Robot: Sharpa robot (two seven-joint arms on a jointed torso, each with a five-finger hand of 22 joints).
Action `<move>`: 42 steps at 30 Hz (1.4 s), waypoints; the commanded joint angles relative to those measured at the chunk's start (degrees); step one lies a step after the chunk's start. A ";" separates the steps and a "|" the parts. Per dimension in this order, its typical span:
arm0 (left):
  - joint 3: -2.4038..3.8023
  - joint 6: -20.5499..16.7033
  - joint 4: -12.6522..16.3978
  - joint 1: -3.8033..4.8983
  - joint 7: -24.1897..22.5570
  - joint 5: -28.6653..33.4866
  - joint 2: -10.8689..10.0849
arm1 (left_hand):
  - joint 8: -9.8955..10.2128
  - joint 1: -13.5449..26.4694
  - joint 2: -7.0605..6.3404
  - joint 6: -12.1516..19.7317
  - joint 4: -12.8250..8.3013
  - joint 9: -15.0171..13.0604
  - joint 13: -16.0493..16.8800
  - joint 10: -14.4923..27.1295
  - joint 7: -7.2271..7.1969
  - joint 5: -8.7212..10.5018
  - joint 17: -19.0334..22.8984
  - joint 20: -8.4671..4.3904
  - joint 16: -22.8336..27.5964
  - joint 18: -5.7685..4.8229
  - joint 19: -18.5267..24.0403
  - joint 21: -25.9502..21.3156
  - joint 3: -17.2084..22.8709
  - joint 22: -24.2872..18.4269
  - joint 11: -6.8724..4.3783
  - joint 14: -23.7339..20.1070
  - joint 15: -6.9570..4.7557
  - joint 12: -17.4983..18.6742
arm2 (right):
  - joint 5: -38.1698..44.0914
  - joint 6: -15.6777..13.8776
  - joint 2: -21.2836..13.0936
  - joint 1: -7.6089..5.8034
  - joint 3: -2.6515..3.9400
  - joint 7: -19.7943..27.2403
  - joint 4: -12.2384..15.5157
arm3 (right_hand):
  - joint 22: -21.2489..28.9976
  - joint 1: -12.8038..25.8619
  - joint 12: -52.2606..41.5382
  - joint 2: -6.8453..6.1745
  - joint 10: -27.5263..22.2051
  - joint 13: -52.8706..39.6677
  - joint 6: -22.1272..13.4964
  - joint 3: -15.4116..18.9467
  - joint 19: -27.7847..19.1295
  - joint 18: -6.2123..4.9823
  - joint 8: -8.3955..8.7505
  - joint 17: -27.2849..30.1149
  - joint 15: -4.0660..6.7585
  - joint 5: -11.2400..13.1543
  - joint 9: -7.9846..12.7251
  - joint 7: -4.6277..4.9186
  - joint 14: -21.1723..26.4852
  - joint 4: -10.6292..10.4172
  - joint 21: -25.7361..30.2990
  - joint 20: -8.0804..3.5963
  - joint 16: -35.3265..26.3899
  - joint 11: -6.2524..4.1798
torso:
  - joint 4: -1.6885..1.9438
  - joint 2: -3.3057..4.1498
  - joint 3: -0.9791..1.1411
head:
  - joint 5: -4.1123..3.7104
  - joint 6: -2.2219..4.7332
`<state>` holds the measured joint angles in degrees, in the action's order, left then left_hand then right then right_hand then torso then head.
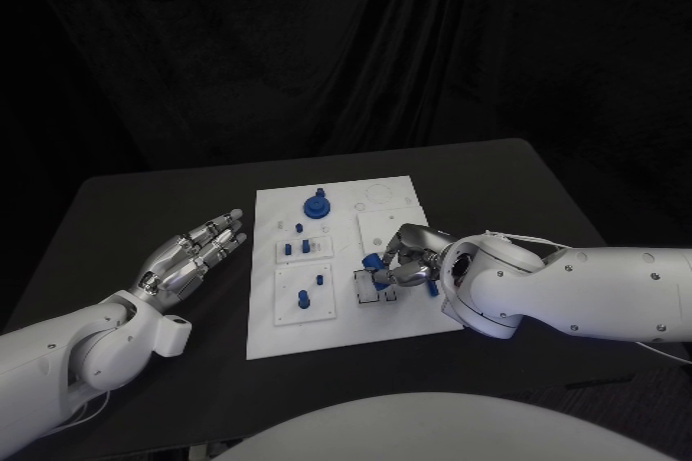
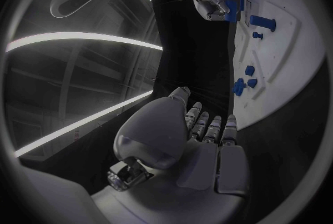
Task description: Assemble the parts on the task board
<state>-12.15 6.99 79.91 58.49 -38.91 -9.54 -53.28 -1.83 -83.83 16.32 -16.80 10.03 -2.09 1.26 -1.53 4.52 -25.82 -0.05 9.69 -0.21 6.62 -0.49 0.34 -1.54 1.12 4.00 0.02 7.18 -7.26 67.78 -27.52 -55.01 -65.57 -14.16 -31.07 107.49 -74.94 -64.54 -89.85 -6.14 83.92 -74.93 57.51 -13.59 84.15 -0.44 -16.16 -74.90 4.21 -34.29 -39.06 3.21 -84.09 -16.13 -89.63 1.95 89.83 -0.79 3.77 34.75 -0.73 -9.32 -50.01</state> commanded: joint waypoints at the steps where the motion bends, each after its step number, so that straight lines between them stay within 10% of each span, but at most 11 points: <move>1: 0.05 0.64 0.16 -0.07 -5.98 0.33 0.14 | -0.40 0.11 -0.11 -0.15 0.01 -0.09 0.09 -0.05 0.23 -0.09 0.05 0.39 0.21 -0.17 0.04 0.02 0.51 0.05 0.48 -0.02 0.54 -0.25 | -2.13 3.28 0.63 0.20 0.02 -1.87 -0.64 | -14.67 0.60 -0.15 0.00 6.08 -15.07 -0.09 -1.33 5.27 0.15 -0.12 -15.10 0.22 0.30 -2.42 -0.23 -5.91 1.15 0.54 -0.01 0.17 -0.20 | 0.03 0.01 -0.05 | 0.01 0.01; 24: 0.05 0.99 -0.08 -0.07 -5.61 0.33 0.36 | -0.44 0.41 -0.17 -0.40 0.06 -0.12 0.11 -0.08 0.29 -0.08 0.05 0.58 0.21 -0.42 0.01 0.04 0.81 0.08 0.40 -0.02 1.01 -0.41 | -2.41 5.46 2.60 0.69 0.02 -0.55 -2.98 | -14.30 8.25 -0.15 0.91 6.08 -15.07 -1.28 3.50 4.72 -0.13 0.91 -15.10 -0.46 13.86 -1.62 0.57 -5.91 -0.56 1.45 0.66 0.17 0.55 | 0.01 0.03 -0.03 | 0.62 0.01; 42: 0.05 1.17 -0.26 -0.10 -5.38 0.33 0.44 | -0.51 0.69 -0.25 -0.81 0.10 -0.17 0.11 -0.07 0.49 -0.06 0.05 0.73 0.21 -0.81 0.01 0.04 1.11 0.05 0.17 -0.02 1.60 -0.48 | 2.01 0.42 1.30 0.76 0.02 1.07 -1.81 | -14.23 12.74 -0.15 2.96 6.08 -15.07 -1.08 10.74 4.63 -0.19 1.12 -15.10 -0.59 22.64 -0.68 0.69 -5.91 -0.64 1.64 0.80 0.17 0.67 | -0.04 -0.01 0.01 | 0.82 0.01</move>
<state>-12.15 7.45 79.57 58.47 -38.92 -9.54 -52.94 -2.05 -83.51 16.01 -17.21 10.19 -2.19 1.29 -1.53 4.93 -25.81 -0.09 9.96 -0.21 6.61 -0.35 0.34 -0.75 1.11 3.99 0.02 8.41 -7.49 67.84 -24.57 -53.58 -64.95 -14.15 -31.27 105.43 -74.92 -52.19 -89.85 -3.34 83.92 -74.91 56.56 -3.07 84.15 -0.44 -15.35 -74.90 4.04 -11.72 -39.79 3.95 -83.89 -16.82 -88.08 2.37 89.83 -0.40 3.74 34.74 -0.74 -8.55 -50.01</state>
